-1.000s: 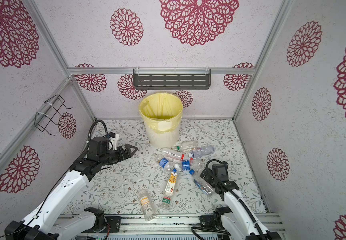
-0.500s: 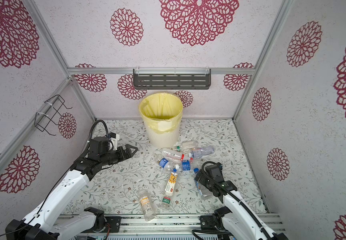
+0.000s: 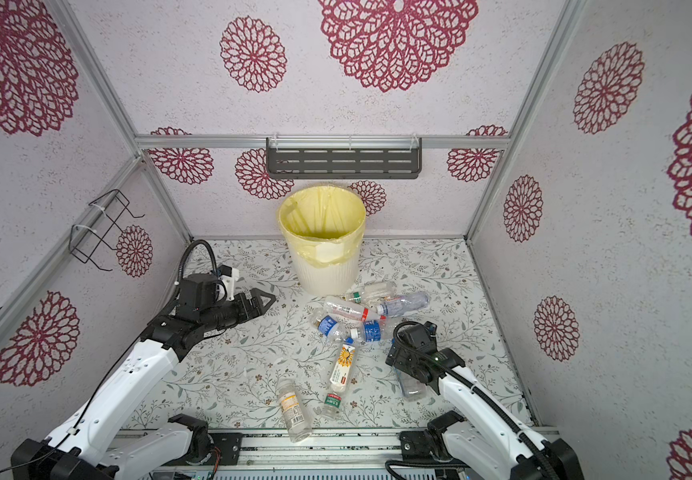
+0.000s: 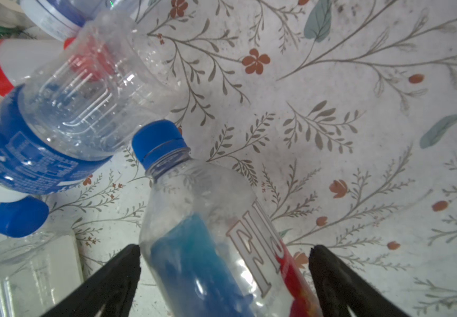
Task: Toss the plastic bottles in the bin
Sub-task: 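Lower the right gripper onto the blue-capped clear bottle and close it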
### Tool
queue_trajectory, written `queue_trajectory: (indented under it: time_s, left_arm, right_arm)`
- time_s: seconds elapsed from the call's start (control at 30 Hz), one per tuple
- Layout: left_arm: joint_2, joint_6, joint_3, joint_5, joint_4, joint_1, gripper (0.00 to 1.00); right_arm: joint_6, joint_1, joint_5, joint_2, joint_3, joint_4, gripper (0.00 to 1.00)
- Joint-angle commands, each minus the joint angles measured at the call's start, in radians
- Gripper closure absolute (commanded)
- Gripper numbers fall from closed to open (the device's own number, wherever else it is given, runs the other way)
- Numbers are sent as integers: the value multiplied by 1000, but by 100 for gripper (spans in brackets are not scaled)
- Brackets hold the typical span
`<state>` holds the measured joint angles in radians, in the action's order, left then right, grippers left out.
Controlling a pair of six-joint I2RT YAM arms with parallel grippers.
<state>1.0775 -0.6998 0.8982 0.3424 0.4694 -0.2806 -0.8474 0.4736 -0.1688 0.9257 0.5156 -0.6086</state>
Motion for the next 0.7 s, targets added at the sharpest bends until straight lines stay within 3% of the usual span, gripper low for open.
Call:
queue_trajectory:
  time_s: [0.0, 0.67]
  left_arm:
    - [-11, 16, 0, -11, 1, 3, 3]
    - [8, 7, 7, -16, 3, 3, 3]
  right_arm:
    - [30, 22, -34, -1, 21, -33, 1]
    - [-30, 59, -41, -20, -44, -37, 2]
